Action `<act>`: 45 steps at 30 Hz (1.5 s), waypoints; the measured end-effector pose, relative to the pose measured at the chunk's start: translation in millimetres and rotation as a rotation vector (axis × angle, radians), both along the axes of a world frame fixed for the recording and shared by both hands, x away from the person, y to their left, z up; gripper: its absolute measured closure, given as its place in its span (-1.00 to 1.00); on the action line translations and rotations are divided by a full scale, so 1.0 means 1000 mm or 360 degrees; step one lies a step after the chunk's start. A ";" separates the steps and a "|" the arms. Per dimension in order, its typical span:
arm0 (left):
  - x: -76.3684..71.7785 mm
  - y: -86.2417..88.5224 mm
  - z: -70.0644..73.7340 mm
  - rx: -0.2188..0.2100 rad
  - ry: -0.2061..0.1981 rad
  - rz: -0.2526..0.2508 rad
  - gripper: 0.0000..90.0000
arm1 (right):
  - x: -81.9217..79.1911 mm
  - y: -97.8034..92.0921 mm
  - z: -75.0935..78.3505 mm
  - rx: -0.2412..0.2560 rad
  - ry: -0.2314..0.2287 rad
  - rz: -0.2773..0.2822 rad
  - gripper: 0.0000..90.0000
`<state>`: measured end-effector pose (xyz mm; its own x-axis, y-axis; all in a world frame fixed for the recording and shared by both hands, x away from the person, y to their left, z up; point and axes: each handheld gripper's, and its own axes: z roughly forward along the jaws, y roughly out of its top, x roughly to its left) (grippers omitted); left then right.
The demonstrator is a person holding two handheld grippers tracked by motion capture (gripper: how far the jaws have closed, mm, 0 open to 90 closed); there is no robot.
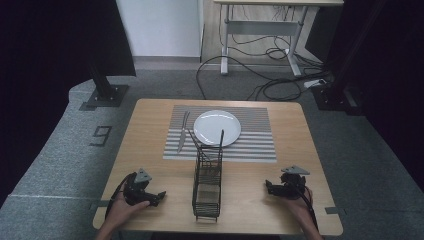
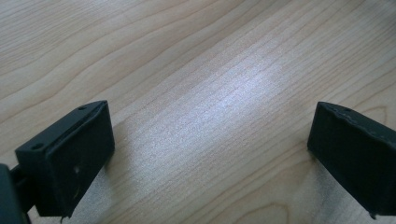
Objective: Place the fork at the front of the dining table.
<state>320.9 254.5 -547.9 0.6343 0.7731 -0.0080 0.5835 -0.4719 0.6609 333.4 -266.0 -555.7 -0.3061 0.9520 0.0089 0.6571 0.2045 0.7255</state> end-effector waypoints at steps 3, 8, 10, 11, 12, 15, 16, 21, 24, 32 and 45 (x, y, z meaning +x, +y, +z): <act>0.000 0.000 0.000 0.0001 0.0000 -0.0001 -1.00 | 0.000 0.000 0.001 0.0000 0.0009 -0.0010 -0.84; 0.000 0.000 0.000 0.0001 0.0000 -0.0001 -1.00 | -0.004 0.000 0.013 0.0059 -0.0056 -0.0003 -0.73; 0.000 0.000 0.000 0.0002 0.0000 -0.0001 -1.00 | -0.006 0.001 0.018 0.0080 -0.0076 0.0005 -0.73; 0.000 0.000 0.000 0.0001 0.0000 0.0000 -1.00 | -0.007 0.001 0.019 0.0085 -0.0084 0.0005 -0.72; 0.000 0.000 0.000 0.0001 0.0000 0.0000 -1.00 | -0.008 0.002 0.021 0.0093 -0.0091 0.0009 -0.72; 0.000 0.000 0.000 0.0001 0.0000 -0.0001 -1.00 | -0.009 0.004 0.025 0.0112 -0.0106 0.0020 -0.72; 0.000 0.000 0.000 0.0001 0.0000 -0.0001 -1.00 | -0.010 0.006 0.029 0.0127 -0.0116 0.0030 -0.72; 0.000 0.000 0.000 0.0002 0.0000 -0.0001 -1.00 | -0.011 0.012 0.033 0.0140 -0.0131 0.0067 -0.71; 0.000 0.000 0.000 0.0001 0.0000 -0.0001 -1.00 | -0.012 0.016 0.035 0.0152 -0.0133 0.0100 -0.71; 0.000 0.000 0.000 0.0001 -0.0001 0.0000 -1.00 | -0.008 0.029 0.051 0.0180 -0.0187 0.0165 -0.65; 0.000 0.000 0.000 0.0002 0.0000 0.0000 -1.00 | -0.005 0.039 0.064 0.0194 -0.0219 0.0189 -0.62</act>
